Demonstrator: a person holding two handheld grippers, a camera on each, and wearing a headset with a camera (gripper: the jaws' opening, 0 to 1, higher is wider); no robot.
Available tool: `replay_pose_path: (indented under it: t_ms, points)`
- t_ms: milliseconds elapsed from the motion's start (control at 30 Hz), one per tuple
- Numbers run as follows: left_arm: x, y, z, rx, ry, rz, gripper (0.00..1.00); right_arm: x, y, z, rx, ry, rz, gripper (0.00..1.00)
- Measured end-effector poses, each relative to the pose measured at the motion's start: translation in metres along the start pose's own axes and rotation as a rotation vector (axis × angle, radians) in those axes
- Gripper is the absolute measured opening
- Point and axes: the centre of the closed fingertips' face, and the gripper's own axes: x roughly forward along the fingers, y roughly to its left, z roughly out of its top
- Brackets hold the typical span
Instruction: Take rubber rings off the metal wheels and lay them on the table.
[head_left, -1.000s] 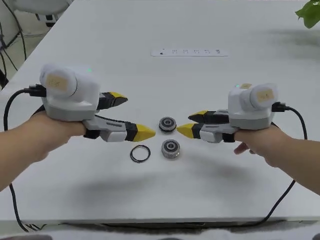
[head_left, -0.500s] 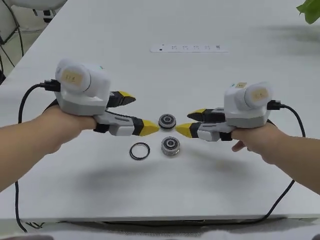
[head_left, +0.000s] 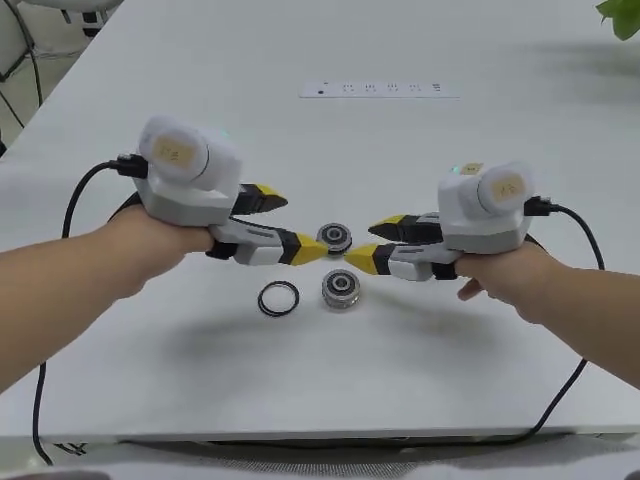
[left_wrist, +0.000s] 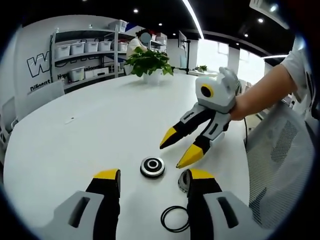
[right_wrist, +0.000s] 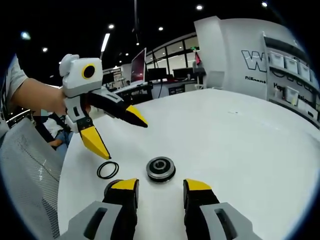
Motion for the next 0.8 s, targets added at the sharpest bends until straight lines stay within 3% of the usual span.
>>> replay_pose_path:
  t_ms: [800]
  points:
    - [0.030,-0.004,-0.006,0.025,0.050,-0.038,0.31,0.006,-0.002,-0.005,-0.003,0.010,0.014,0.33]
